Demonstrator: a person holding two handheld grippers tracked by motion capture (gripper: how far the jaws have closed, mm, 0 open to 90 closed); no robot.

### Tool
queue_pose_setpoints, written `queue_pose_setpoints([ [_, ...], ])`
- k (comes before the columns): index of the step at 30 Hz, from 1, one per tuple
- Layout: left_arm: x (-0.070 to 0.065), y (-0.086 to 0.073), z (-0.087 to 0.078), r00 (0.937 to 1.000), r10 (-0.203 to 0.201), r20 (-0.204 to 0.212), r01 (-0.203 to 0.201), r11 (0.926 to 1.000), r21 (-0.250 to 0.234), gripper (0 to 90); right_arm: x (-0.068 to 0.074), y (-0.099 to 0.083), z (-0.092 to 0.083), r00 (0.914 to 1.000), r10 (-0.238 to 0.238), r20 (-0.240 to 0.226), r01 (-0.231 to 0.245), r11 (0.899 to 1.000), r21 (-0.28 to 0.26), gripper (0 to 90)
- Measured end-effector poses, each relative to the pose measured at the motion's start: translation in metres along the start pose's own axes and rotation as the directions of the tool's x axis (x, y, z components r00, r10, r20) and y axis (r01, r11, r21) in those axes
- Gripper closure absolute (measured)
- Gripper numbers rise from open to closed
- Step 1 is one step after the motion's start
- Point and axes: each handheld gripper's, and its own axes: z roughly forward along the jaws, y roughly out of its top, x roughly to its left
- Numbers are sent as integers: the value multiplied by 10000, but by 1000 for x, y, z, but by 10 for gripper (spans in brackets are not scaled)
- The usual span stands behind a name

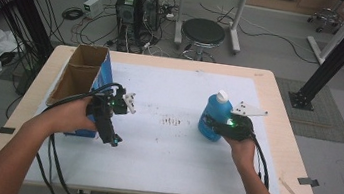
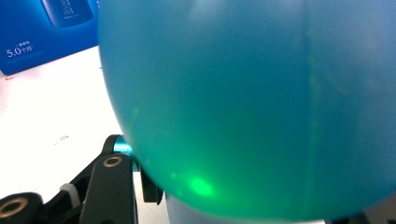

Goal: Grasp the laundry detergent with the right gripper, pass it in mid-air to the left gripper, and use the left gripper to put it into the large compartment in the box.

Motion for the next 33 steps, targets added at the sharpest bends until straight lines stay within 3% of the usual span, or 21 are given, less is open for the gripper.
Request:
queue_pose_setpoints([
  [13,2,1,-6,9999,-59,-114,58,9999,-93,49,-1,7,-12,9988,104,-479,-105,9999,-18,442],
  [19,1,7,-14,9998,13,-174,-17,9998,-206,49,3,19,-25,9923,-373,-1177,400,9990,202,444],
  [24,-1,11,-19,9996,76,-280,-83,9997,-226,49,9,27,-33,9827,-601,-1751,634,9979,134,446],
  [25,-1,13,-21,9994,116,-327,-124,9996,-239,49,11,31,-36,9759,-719,-2063,757,9971,105,447],
  [28,-5,20,-28,9989,248,-408,-267,9986,-454,49,15,36,-38,9651,-767,-2506,792,9969,1,448],
  [33,-7,29,-35,9982,395,-441,-417,9978,-513,49,23,45,-39,9386,-1021,-3297,1024,9946,-166,449],
])
